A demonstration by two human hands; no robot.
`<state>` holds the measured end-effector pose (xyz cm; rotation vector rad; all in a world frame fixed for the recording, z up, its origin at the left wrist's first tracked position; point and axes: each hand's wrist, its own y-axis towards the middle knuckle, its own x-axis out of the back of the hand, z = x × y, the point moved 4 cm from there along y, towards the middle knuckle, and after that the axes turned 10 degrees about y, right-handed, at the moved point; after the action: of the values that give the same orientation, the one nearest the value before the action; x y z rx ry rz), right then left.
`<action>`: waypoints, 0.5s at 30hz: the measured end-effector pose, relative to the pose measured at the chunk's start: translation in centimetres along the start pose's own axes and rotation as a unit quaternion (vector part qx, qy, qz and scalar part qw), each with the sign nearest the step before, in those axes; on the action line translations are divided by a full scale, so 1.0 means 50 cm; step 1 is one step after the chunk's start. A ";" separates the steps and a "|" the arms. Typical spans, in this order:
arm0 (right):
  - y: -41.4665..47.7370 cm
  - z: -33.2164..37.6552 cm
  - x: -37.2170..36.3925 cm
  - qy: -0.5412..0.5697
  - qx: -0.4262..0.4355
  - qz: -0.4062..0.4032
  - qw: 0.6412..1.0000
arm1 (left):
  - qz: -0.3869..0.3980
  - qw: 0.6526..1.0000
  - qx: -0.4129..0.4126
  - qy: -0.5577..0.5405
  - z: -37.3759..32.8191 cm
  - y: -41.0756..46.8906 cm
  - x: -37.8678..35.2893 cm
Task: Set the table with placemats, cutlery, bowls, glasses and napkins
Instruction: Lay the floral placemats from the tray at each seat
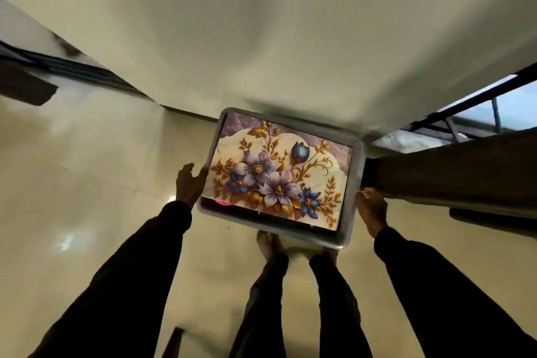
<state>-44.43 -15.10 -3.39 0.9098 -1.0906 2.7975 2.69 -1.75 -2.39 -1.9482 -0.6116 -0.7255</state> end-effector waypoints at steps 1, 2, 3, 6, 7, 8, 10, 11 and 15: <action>0.010 -0.004 -0.004 0.007 -0.011 -0.011 1.000 | 0.019 1.000 0.002 0.005 -0.007 0.018 -0.003; 0.017 -0.007 -0.006 0.016 -0.030 -0.019 0.999 | 0.048 0.999 0.007 0.008 -0.013 0.035 -0.006; 0.023 -0.011 -0.007 0.028 -0.042 -0.019 0.999 | 0.071 0.997 0.002 -0.001 -0.020 0.048 -0.008; 0.044 -0.028 -0.027 0.040 -0.061 -0.011 0.997 | 0.142 0.989 -0.026 -0.043 -0.041 0.078 -0.024; 0.051 -0.033 -0.033 0.039 -0.062 -0.011 0.997 | 0.166 0.984 -0.030 -0.057 -0.048 0.085 -0.030; 0.059 -0.038 -0.038 0.039 -0.062 -0.017 0.997 | 0.183 0.981 -0.032 -0.062 -0.054 0.091 -0.036; 0.066 -0.037 -0.045 0.042 -0.056 -0.035 0.997 | 0.191 0.979 -0.040 -0.062 -0.065 0.108 -0.045; 0.065 -0.030 -0.048 0.043 -0.052 -0.040 0.997 | 0.190 0.979 -0.041 -0.066 -0.069 0.115 -0.047; 0.060 -0.018 -0.054 0.044 -0.046 -0.074 0.995 | 0.181 0.978 -0.031 -0.094 -0.065 0.133 -0.039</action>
<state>-43.25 -16.28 -7.17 0.8158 -1.0815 2.6180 5.04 -7.78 -6.50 -2.1258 -0.3322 -0.3380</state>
